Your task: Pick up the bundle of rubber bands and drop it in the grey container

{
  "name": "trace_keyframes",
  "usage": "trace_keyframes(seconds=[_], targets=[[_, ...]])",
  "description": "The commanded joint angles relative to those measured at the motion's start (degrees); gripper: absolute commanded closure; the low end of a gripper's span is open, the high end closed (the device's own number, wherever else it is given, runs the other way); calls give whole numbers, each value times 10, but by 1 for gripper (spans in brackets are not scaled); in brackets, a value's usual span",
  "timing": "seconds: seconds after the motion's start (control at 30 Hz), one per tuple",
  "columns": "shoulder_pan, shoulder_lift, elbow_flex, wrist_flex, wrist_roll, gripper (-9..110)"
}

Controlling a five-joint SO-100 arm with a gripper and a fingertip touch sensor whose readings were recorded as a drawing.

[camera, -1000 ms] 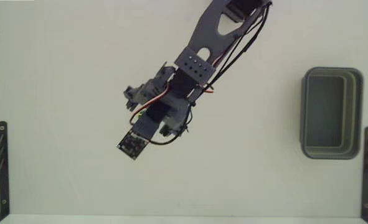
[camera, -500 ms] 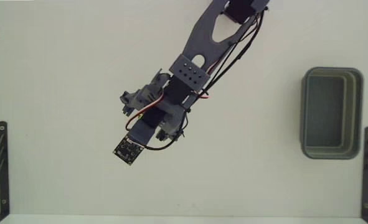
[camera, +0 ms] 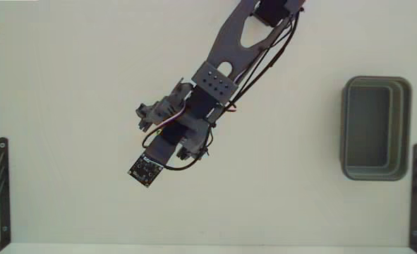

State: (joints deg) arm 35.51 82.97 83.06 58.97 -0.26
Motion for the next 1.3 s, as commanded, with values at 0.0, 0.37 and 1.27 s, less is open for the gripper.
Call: trace_keyframes(seconds=[0.0, 0.37, 1.27], targets=[[13, 22, -16, -9, 3, -9], [13, 22, 13, -37, 3, -9], [13, 18, 84, -112, 3, -9]])
